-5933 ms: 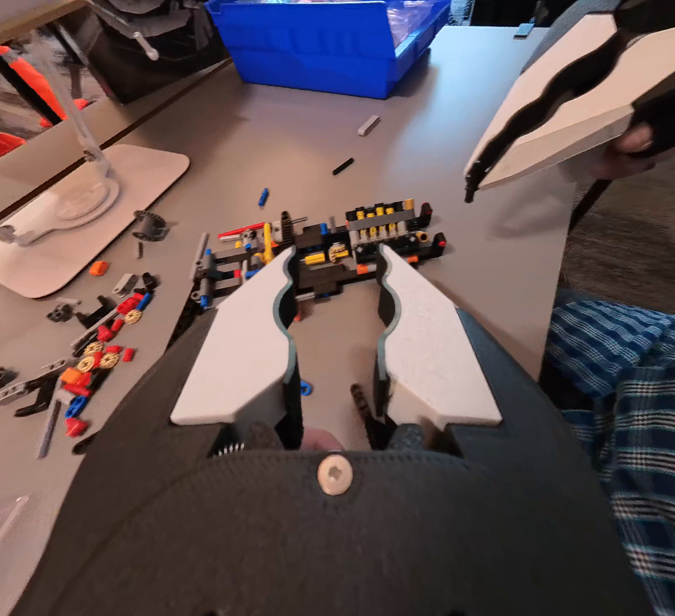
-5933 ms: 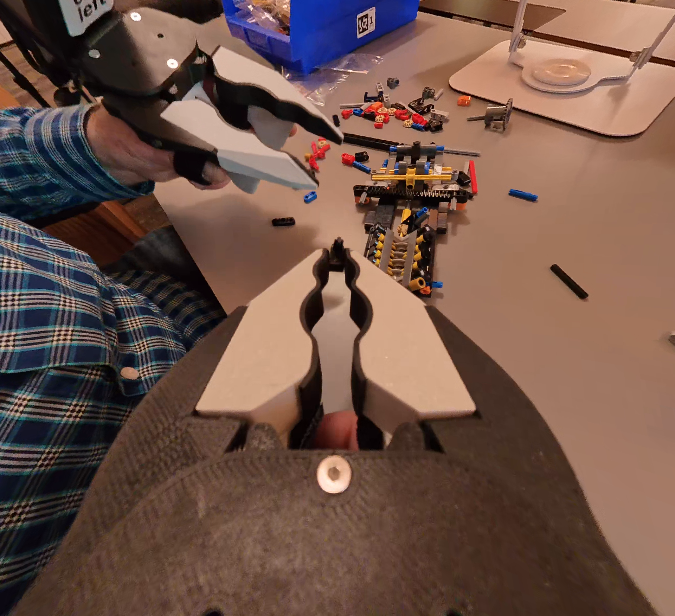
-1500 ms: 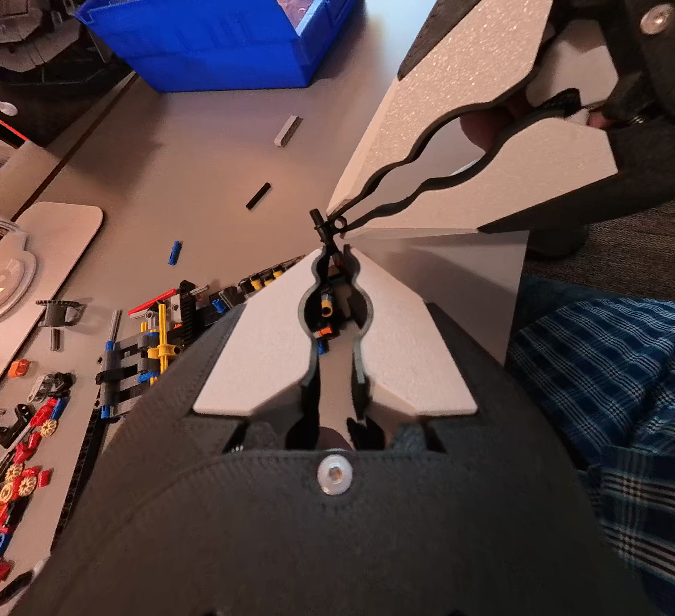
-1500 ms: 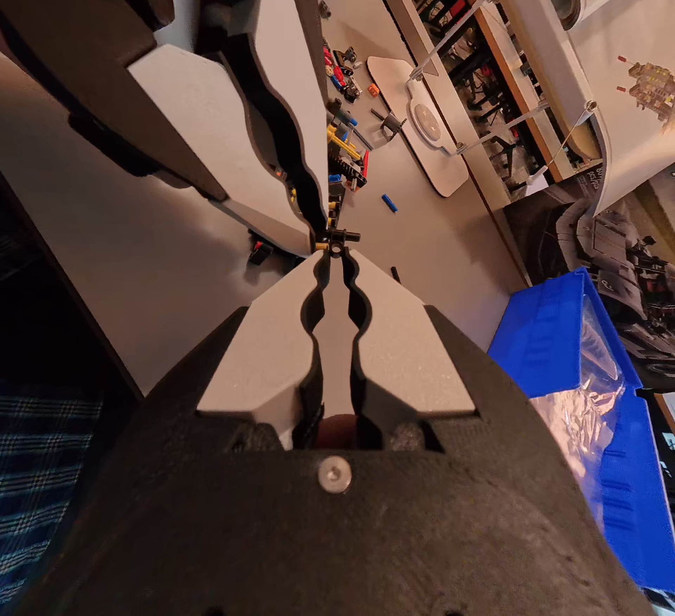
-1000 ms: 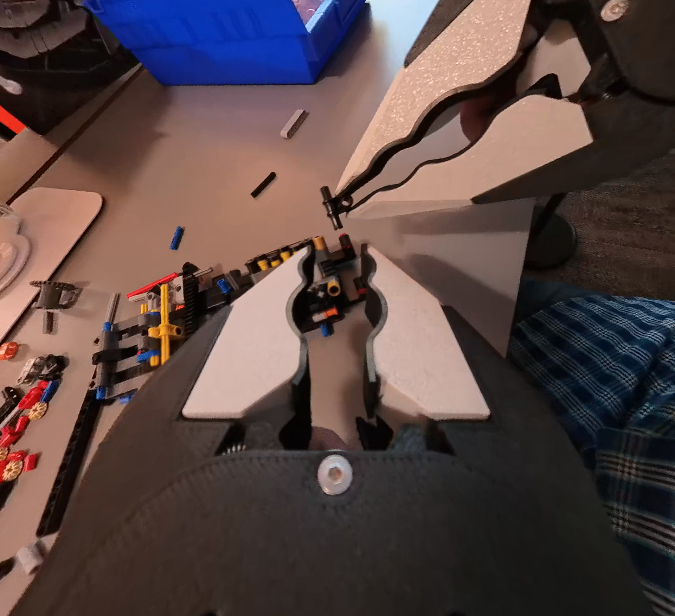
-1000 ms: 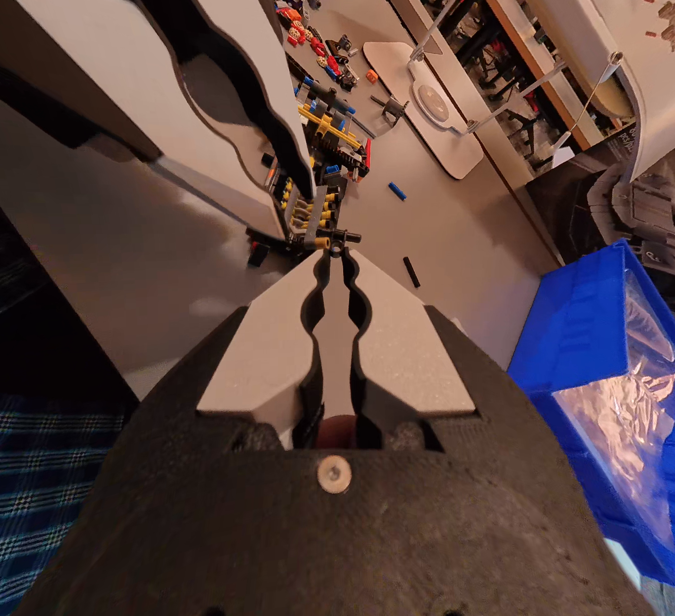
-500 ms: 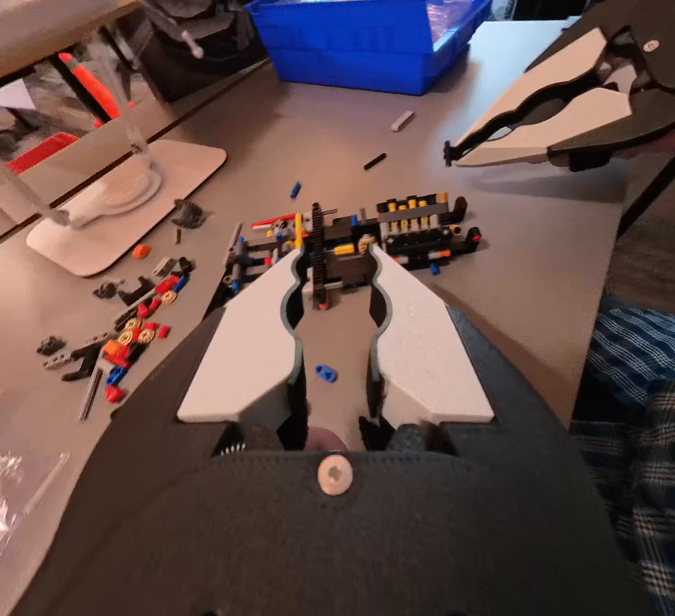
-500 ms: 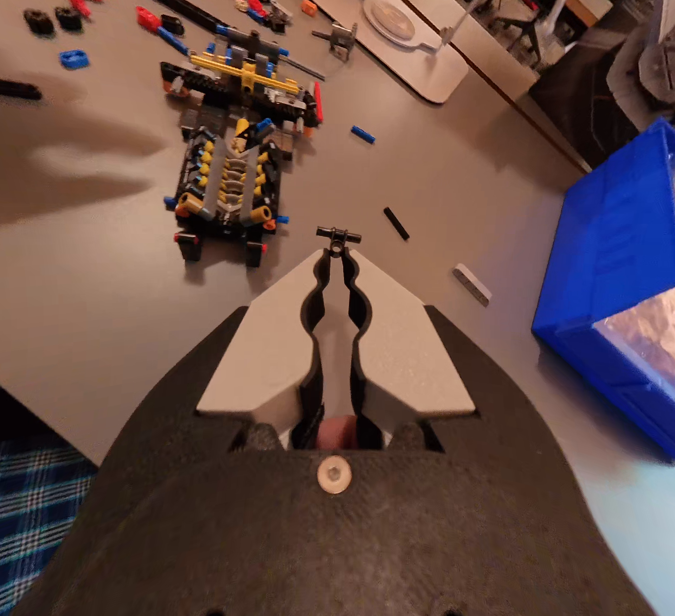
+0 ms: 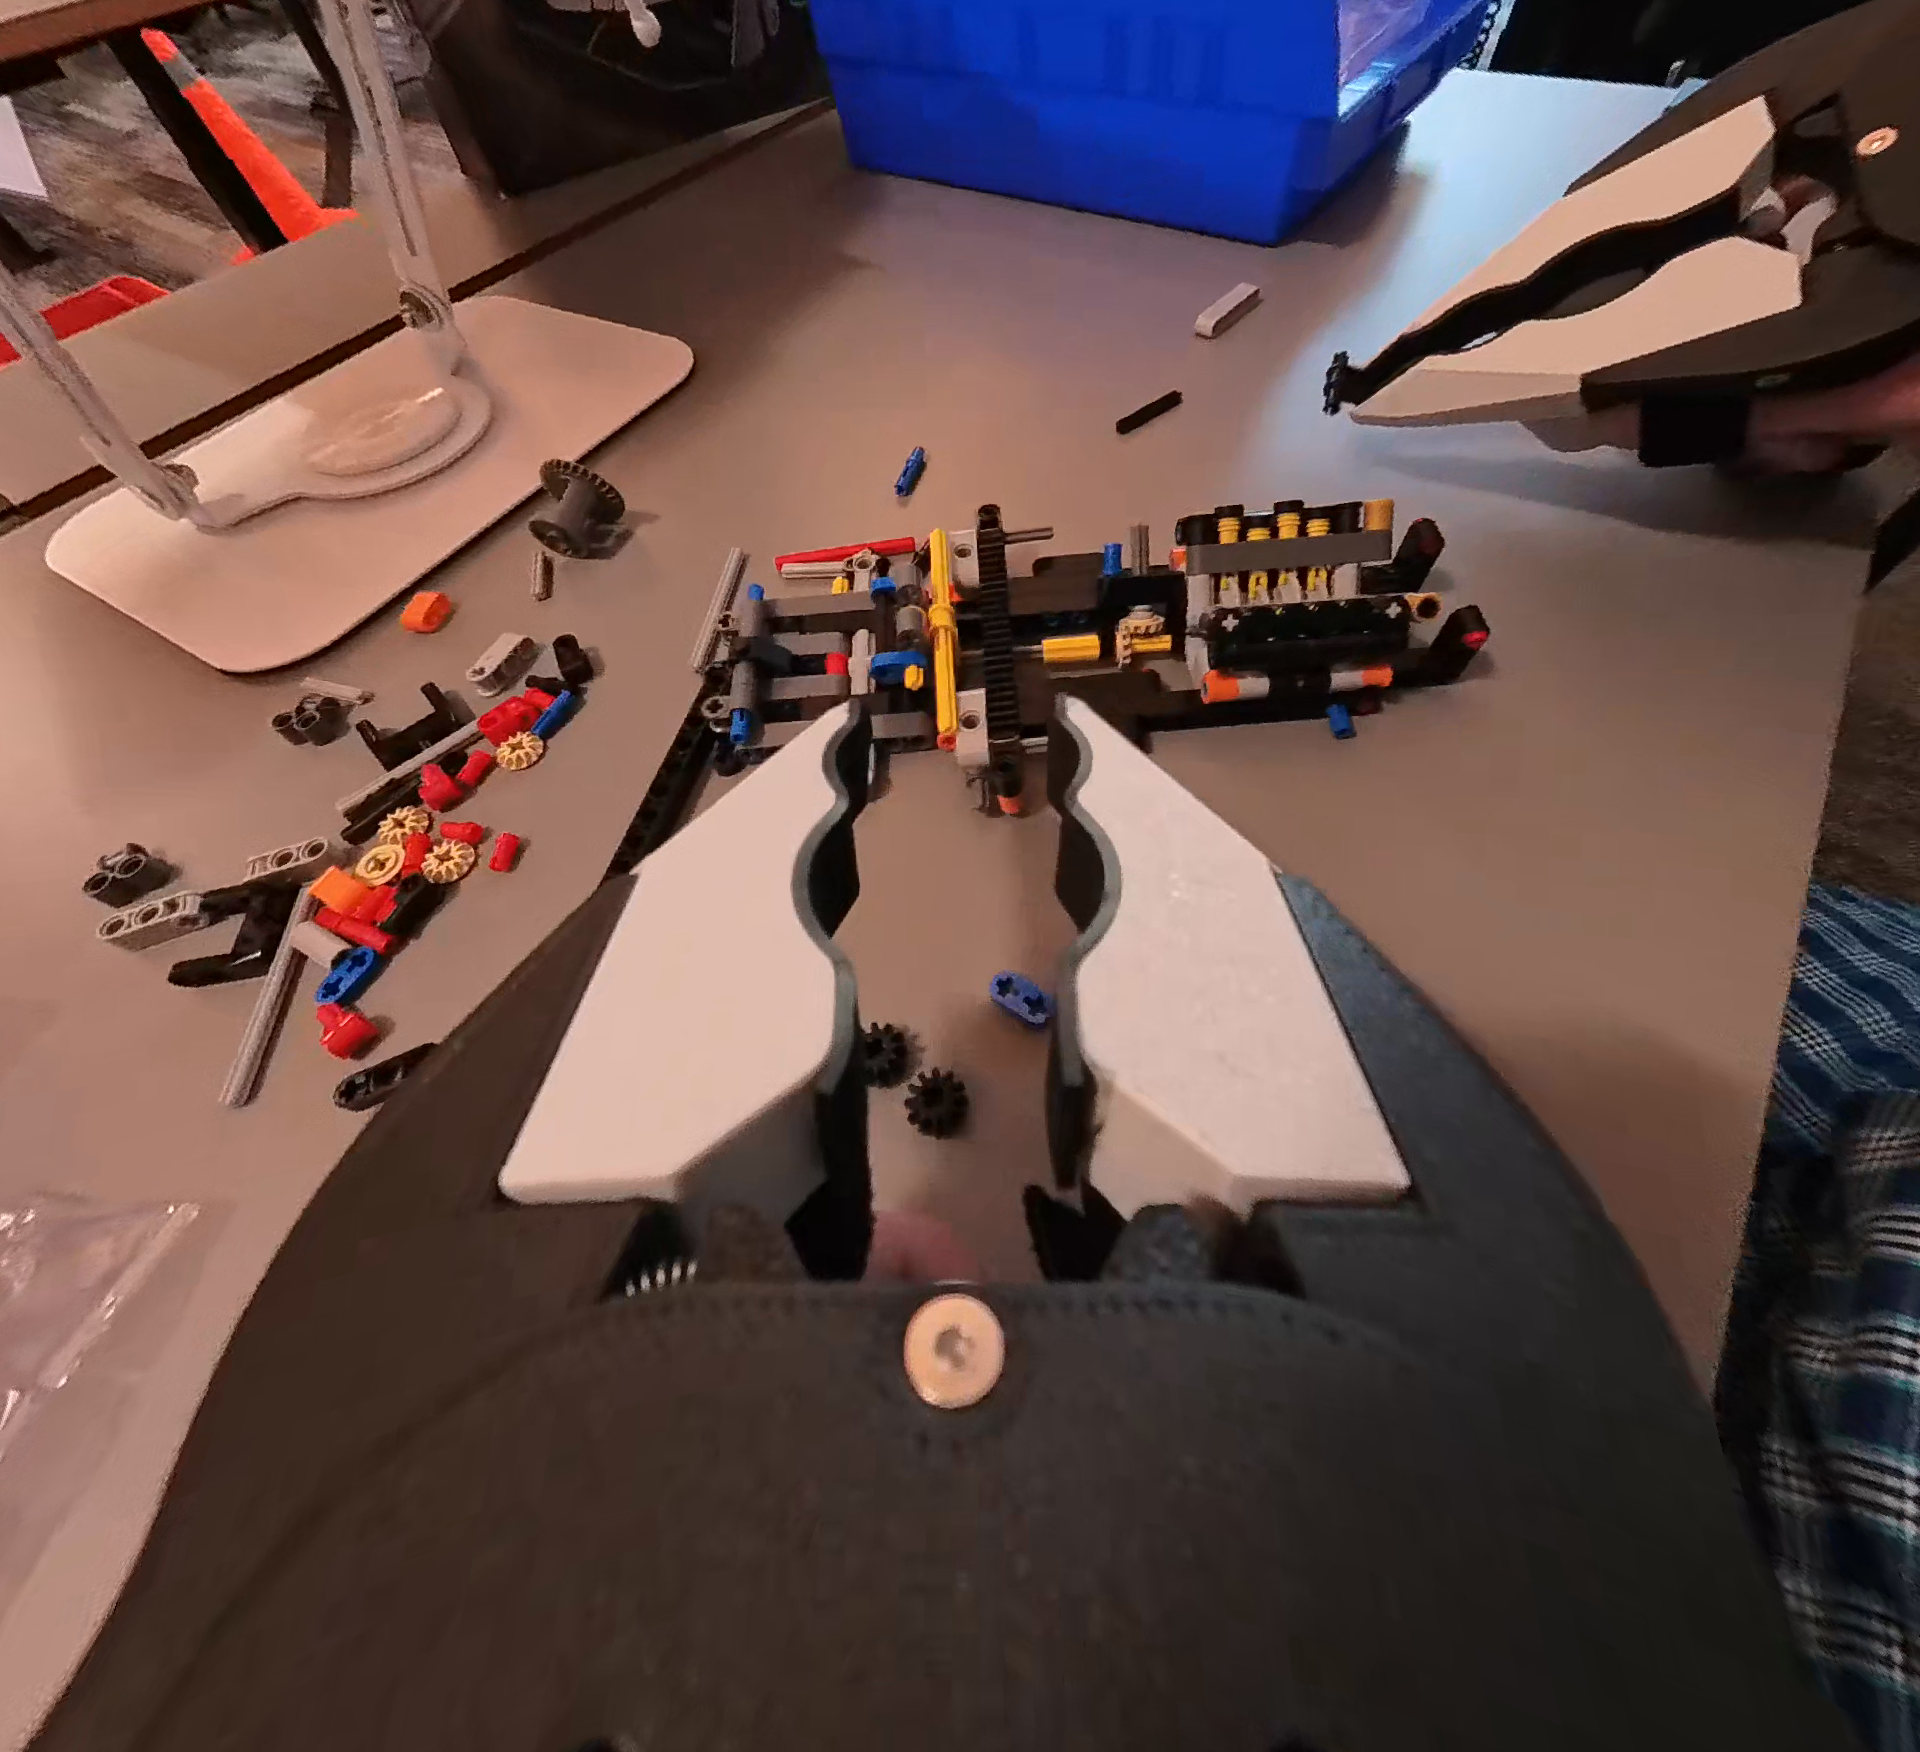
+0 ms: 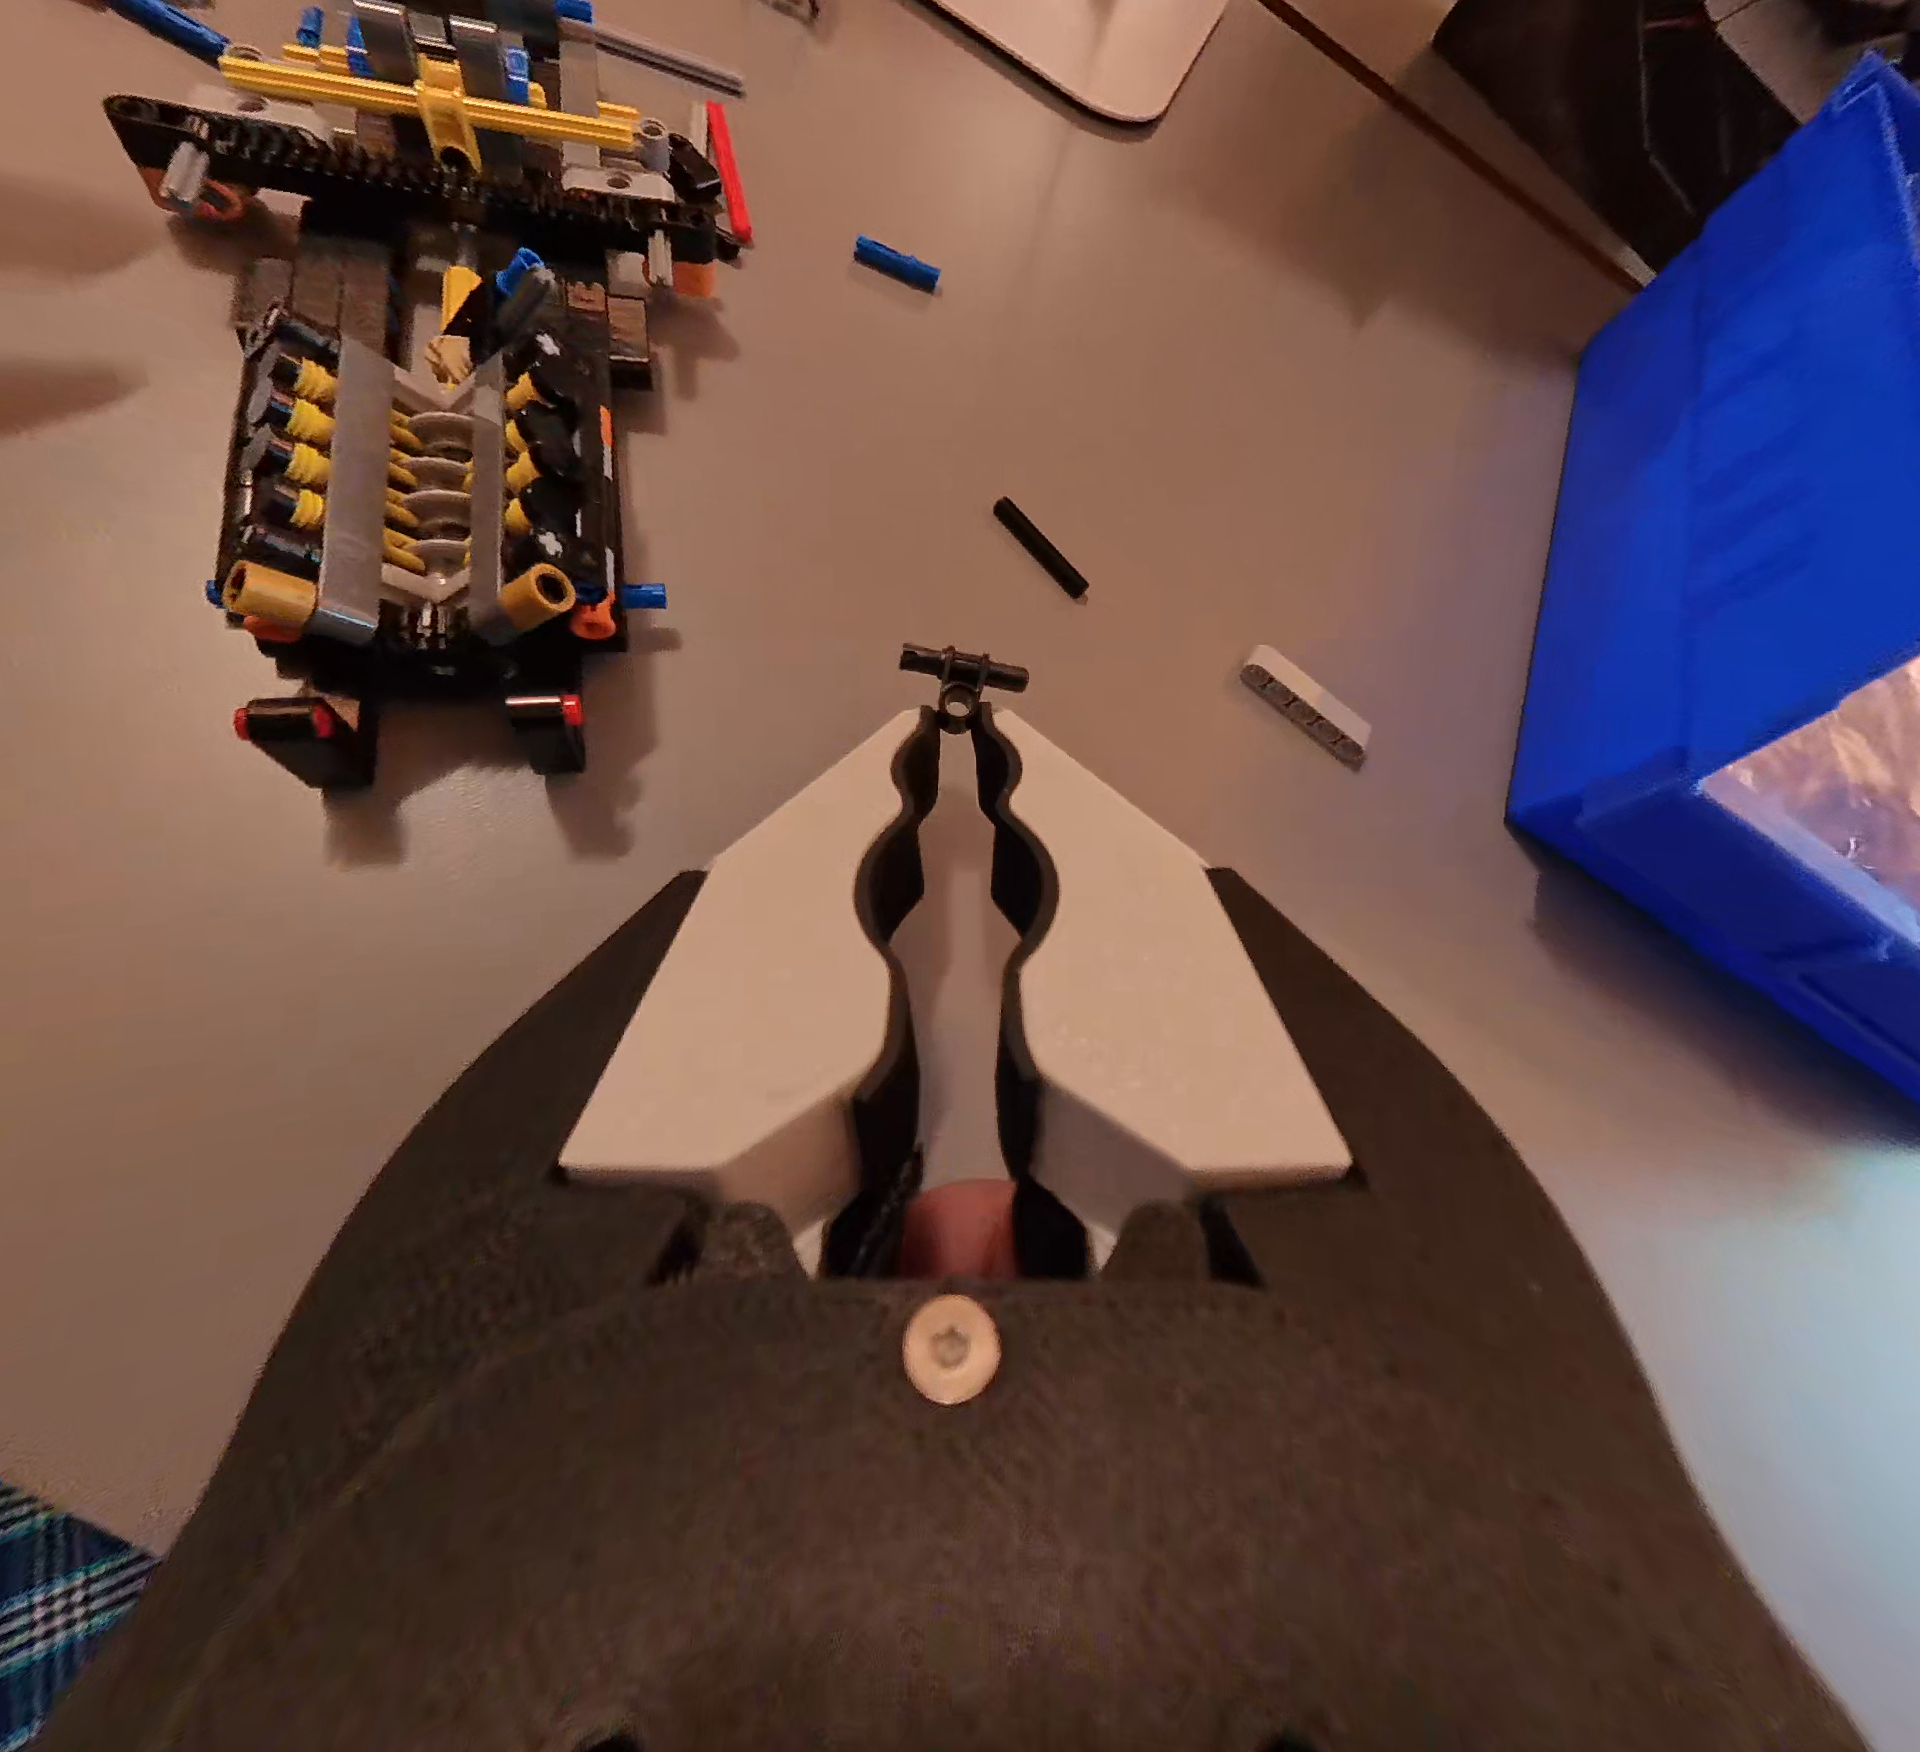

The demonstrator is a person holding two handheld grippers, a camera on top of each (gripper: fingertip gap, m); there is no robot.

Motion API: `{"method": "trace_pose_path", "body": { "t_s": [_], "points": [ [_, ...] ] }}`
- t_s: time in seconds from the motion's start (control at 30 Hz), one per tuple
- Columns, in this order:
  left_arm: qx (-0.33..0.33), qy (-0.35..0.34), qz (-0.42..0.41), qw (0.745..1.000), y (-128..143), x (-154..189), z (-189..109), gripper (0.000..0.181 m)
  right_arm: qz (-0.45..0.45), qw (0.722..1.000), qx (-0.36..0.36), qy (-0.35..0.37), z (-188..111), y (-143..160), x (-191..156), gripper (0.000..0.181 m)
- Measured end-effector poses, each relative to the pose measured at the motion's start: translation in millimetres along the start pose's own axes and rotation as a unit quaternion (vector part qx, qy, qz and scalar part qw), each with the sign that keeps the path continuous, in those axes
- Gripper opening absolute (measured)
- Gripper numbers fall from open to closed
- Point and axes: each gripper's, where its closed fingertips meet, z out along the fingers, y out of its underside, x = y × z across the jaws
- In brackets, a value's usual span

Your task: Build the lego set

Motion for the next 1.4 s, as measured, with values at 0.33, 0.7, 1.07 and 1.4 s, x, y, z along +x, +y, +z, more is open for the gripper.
{"method": "trace_pose_path", "body": {
  "t_s": [0.33, 0.7, 1.07, 1.4],
  "points": [
    [-0.001, 0.006, -0.012, 1.000, 0.8, -1.6, 0.1, 0.033, -0.009, 1.000, -0.013, 0.002, 4.2, 3.0, 0.4, 0.005],
    [-0.005, 0.006, -0.005, 1.000, 1.3, -0.1, 1.6, 0.033, -0.012, 1.000, -0.015, -0.007, 4.4, 3.3, -1.9, 0.005],
    [-0.006, 0.006, -0.002, 1.000, 1.5, 0.3, 1.9, 0.034, -0.013, 1.000, -0.014, -0.015, 4.4, 3.2, -3.6, 0.005],
    [-0.006, 0.005, 0.000, 1.000, 1.9, 0.1, 1.7, 0.035, -0.014, 1.000, -0.014, -0.024, 4.6, 3.3, -5.6, 0.005]
  ]
}}
